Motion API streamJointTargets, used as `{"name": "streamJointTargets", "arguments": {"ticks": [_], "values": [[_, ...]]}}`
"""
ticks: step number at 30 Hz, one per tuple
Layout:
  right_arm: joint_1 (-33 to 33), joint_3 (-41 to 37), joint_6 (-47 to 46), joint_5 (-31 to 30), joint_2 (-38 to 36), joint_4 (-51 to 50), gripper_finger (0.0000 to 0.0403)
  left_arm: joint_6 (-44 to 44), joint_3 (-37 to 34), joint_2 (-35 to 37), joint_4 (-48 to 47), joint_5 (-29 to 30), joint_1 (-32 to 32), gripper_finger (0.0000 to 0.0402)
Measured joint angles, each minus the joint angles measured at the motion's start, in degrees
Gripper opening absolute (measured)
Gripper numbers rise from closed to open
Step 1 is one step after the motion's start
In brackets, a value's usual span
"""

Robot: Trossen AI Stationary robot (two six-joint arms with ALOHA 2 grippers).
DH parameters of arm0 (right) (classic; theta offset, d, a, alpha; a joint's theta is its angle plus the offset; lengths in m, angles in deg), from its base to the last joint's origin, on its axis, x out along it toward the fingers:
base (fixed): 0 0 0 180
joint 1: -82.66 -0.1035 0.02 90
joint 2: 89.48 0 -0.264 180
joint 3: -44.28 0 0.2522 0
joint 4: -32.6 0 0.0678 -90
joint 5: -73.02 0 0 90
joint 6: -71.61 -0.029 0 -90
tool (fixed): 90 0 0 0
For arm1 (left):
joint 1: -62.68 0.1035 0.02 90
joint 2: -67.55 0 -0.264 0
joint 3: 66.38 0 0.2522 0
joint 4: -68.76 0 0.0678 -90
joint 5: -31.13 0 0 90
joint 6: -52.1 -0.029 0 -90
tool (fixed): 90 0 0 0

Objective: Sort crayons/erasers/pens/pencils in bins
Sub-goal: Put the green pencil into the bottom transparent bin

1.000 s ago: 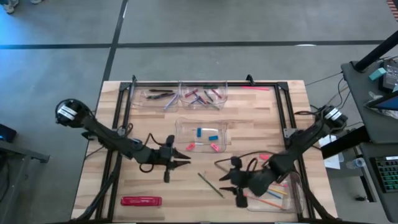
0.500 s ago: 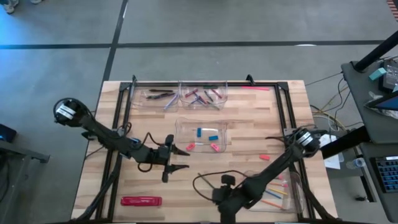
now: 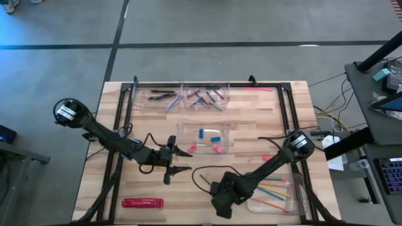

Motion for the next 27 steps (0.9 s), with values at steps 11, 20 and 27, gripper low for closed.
{"name": "streamJointTargets", "arguments": {"ticks": [11, 20, 27], "values": [[0.6, -2.0, -3.2, 1.3, 0.5, -3.0, 0.0254, 0.1, 0.0, 0.0, -0.7, -0.2, 0.0, 0.0203], [0.6, -4.3, -4.2, 2.1, 0.4, -2.8, 0.0219, 0.1, -0.1, 0.0, -0.6, -0.2, 0.0, 0.0203], [0.5, -6.1, -3.5, 2.1, 0.2, -2.5, 0.0206, 0.1, -0.1, 0.0, -0.6, -0.2, 0.0, 0.0203]]}}
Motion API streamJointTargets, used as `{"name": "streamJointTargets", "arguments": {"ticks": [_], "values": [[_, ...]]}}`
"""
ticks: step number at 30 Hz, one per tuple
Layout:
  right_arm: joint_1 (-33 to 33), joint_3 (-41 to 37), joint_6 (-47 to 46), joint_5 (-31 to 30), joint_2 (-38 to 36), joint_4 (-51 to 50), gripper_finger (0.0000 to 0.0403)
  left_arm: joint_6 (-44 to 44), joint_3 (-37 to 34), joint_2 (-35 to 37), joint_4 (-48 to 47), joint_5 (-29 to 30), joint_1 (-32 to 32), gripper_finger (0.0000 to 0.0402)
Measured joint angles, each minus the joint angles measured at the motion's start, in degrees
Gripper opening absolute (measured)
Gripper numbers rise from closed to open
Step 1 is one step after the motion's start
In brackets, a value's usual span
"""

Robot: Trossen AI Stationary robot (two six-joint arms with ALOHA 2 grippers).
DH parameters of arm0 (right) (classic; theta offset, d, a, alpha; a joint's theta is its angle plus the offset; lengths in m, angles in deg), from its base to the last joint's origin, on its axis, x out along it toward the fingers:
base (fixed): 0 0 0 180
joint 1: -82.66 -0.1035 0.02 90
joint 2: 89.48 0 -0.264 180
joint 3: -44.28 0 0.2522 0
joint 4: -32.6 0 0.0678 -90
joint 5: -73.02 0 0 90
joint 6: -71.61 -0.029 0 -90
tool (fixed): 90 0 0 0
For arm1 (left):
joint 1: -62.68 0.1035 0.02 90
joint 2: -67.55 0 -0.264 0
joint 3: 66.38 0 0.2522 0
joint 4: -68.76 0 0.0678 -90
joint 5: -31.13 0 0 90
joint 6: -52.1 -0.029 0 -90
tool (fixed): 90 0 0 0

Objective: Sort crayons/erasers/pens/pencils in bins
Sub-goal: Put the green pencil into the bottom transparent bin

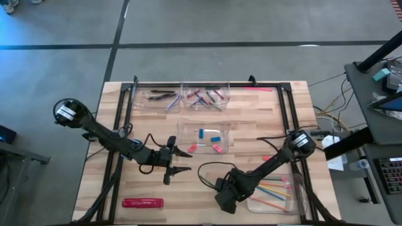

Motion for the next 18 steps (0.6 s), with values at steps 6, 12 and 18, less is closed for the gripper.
{"name": "streamJointTargets", "arguments": {"ticks": [6, 12, 18], "values": [[-0.2, -0.2, 1.6, 0.0, 0.0, 1.0, 0.0193, 0.0, 0.0, 0.0, 0.0, 0.0, 0.0, 0.0203], [-0.2, -0.3, 1.9, -0.6, 0.4, 1.6, 0.0175, 0.0, 0.0, 0.0, 0.0, 0.0, 0.0, 0.0203], [-0.3, -0.3, 2.1, -1.2, 1.3, 1.8, 0.0171, 0.0, 0.0, 0.0, 0.0, 0.0, 0.0, 0.0203]]}}
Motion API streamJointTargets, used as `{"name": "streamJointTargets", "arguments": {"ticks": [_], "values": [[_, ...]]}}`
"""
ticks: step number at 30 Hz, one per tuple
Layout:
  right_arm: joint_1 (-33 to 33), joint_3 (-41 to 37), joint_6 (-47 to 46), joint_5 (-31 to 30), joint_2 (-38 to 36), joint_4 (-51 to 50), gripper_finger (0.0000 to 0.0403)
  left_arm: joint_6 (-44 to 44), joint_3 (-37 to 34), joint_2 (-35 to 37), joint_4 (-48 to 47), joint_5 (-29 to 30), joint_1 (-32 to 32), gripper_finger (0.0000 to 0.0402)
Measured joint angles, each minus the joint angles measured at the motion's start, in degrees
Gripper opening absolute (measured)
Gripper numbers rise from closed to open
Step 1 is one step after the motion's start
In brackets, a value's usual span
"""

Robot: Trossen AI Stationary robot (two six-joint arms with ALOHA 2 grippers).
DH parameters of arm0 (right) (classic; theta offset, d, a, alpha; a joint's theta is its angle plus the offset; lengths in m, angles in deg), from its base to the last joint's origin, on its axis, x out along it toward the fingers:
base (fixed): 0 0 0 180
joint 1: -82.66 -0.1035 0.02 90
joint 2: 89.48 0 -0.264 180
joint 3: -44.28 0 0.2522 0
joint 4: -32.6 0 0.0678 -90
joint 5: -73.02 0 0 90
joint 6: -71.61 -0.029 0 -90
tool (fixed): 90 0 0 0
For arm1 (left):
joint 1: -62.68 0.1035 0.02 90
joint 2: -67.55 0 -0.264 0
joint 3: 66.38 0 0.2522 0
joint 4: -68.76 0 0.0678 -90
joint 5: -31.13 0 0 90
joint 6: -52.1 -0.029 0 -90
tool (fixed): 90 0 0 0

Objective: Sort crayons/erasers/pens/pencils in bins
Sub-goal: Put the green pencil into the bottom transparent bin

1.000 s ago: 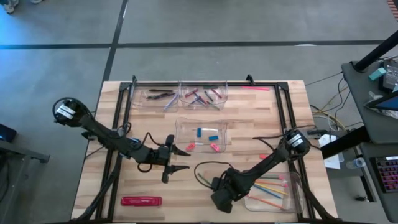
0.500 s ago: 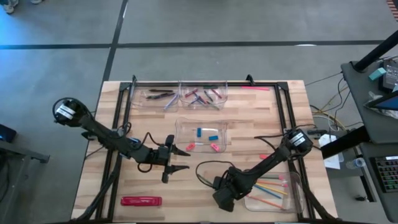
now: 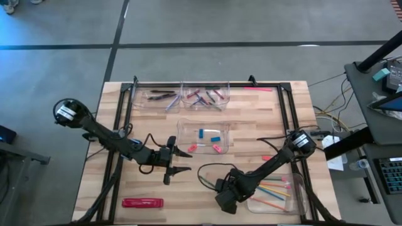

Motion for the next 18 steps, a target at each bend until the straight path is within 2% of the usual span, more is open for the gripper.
{"name": "streamJointTargets", "arguments": {"ticks": [18], "values": [[0.0, 0.0, 1.5, -0.2, 0.4, 0.1, 0.0169, 0.0, 0.0, 0.0, 0.0, 0.0, 0.0, 0.0203]]}}
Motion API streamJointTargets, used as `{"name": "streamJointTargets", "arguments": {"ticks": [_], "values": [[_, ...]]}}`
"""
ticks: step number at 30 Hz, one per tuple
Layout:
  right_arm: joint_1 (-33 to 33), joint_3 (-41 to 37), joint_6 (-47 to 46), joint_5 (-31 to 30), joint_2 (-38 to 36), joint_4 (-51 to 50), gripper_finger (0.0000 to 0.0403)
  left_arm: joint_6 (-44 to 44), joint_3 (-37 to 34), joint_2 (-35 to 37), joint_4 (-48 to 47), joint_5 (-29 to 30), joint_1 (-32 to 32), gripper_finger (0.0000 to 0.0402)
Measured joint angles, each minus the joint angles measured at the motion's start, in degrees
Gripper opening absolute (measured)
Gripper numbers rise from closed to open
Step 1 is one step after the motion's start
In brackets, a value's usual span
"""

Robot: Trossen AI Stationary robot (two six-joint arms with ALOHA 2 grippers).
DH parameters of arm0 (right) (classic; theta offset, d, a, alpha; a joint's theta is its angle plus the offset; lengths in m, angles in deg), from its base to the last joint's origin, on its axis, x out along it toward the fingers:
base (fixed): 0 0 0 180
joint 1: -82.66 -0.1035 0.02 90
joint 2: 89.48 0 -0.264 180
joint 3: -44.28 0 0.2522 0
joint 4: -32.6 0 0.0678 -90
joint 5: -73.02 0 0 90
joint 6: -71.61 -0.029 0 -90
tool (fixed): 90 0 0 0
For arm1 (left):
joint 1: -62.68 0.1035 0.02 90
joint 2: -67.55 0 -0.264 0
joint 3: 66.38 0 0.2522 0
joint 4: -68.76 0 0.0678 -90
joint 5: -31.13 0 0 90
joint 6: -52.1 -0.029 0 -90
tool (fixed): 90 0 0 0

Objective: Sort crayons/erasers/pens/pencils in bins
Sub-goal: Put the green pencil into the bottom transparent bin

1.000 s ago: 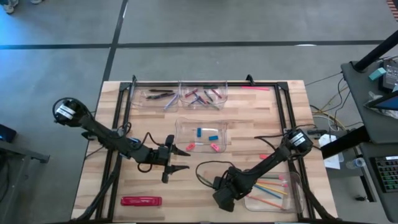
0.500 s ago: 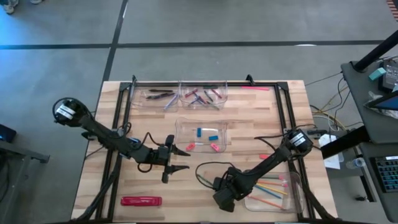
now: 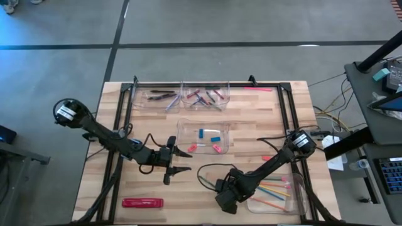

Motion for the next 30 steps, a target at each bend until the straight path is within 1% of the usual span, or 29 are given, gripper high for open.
{"name": "streamJointTargets", "arguments": {"ticks": [9, 11, 17, 20, 23, 30], "values": [[0.0, -0.1, 0.0, 0.0, 0.0, 0.0, 0.0165, 0.0, 0.0, 0.0, 0.0, 0.0, 0.0, 0.0203], [0.0, -0.1, 0.2, 0.0, 0.0, 0.1, 0.0154, 0.0, 0.0, 0.0, 0.0, 0.0, 0.0, 0.0203], [0.0, 0.0, 0.3, 0.3, 0.0, 0.4, 0.0104, 0.0, 0.0, 0.0, 0.0, 0.0, 0.0, 0.0203], [0.0, 0.0, 0.3, 0.3, 0.0, 0.4, 0.0087, 0.0, 0.0, 0.0, 0.0, 0.0, 0.0, 0.0203], [0.2, 0.0, -0.1, 0.6, 0.0, 0.4, 0.0079, 0.0, 0.0, 0.0, 0.0, 0.0, 0.0, 0.0203], [0.6, 2.2, 0.8, 1.0, 0.1, -0.9, 0.0077, -0.1, 0.0, 0.0, 0.0, 0.0, 0.0, 0.0203]]}}
